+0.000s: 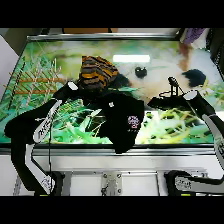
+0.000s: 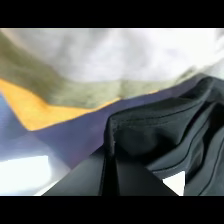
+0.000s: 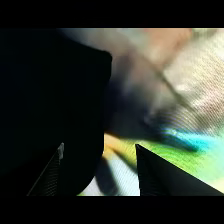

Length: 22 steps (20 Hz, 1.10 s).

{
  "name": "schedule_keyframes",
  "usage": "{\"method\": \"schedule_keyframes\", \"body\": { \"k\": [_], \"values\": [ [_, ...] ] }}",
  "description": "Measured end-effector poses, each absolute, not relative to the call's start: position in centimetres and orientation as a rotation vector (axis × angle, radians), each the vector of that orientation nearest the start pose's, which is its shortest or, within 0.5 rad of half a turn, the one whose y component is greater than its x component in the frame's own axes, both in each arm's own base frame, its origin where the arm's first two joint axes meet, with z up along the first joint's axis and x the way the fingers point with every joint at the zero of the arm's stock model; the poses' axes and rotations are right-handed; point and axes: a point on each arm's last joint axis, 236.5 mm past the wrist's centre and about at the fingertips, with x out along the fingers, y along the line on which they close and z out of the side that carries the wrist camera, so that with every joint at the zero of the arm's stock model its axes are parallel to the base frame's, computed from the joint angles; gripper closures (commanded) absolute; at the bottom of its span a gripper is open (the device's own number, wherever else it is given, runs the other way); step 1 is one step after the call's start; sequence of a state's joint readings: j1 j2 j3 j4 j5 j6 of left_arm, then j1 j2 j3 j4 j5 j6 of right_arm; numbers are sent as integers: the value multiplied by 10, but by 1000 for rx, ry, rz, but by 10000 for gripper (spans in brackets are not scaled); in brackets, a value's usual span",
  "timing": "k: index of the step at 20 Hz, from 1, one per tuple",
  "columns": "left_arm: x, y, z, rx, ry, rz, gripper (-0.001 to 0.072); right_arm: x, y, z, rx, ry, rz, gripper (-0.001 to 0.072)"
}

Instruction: Fold the clothes and pants, and hang the long-sleeved shirts on hangers.

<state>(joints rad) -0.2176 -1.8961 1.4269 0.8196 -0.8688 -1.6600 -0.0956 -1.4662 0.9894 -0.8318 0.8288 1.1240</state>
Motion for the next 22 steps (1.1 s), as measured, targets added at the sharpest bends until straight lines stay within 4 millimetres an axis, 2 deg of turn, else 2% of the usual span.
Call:
{"method": "schedule_keyframes", "body": {
  "k": [3,6,7,8,9,11,13,15,17,18,20,21,22],
  "values": [
    [473,-231,-113,-723,1377,-280,678,438,86,-84,483,1150,308,218],
    [473,-231,-113,-722,1376,-281,678,448,106,-98,480,1166,333,221],
    [473,-231,-113,-722,1376,-281,678,452,114,-100,477,1167,345,339],
    [473,-231,-113,-722,1376,-282,678,454,122,-103,468,1170,358,575],
    [473,-231,-113,-722,1377,-281,678,454,128,-105,455,1177,372,695],
    [473,-228,-108,-721,1375,-286,679,460,139,-100,418,1159,409,696],
    [480,-222,-85,-719,1330,-298,679,474,141,-76,362,1098,436,697],
    [494,-211,-35,-678,1229,-329,678,492,138,-23,274,987,467,697],
    [506,-201,43,-611,1080,-384,678,503,133,56,185,838,492,697],
    [507,-197,93,-570,989,-417,678,504,131,102,149,753,502,696],
    [498,-190,195,-503,796,-472,678,490,130,195,87,578,518,696],
    [484,-187,250,-471,685,-502,678,475,129,246,61,476,524,697],
    [466,-185,301,-441,583,-528,678,457,130,288,42,393,530,697]
  ]
}}
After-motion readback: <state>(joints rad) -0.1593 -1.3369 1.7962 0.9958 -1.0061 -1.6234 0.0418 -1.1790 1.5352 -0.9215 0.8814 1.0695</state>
